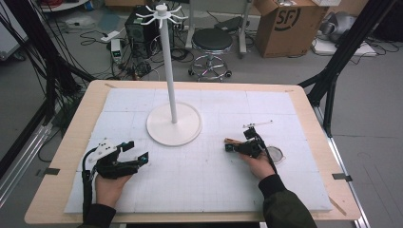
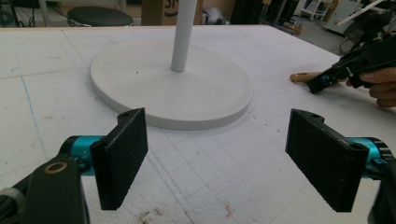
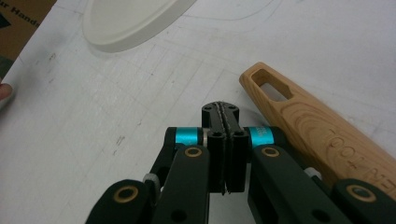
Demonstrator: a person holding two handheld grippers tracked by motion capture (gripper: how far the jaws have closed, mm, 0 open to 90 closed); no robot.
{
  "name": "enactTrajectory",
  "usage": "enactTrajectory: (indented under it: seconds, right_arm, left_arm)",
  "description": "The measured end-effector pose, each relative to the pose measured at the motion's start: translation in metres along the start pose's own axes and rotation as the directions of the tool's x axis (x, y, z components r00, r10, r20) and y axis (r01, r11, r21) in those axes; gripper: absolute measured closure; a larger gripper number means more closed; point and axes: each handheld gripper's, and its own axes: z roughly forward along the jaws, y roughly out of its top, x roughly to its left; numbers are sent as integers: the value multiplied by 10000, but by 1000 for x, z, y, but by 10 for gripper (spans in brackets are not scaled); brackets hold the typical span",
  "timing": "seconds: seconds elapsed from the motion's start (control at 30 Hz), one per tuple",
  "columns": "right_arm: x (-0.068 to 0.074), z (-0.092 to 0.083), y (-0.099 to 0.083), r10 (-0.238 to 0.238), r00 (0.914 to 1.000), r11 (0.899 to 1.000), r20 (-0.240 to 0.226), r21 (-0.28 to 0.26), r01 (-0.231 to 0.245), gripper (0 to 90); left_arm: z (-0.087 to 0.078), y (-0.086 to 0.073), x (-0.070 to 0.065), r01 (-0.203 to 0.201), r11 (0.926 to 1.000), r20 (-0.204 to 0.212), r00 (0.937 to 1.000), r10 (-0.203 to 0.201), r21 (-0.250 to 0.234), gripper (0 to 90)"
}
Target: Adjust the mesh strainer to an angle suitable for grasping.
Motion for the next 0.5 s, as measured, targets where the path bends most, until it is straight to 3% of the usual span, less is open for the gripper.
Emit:
enactTrajectory:
  seconds: [0.5]
  right_arm:
    - [0,2,4,48,9995,9999,308,-121,-44,898]
  left_arm:
    - [-5,-1,0,-65,10000,47,10000,65,-12,217]
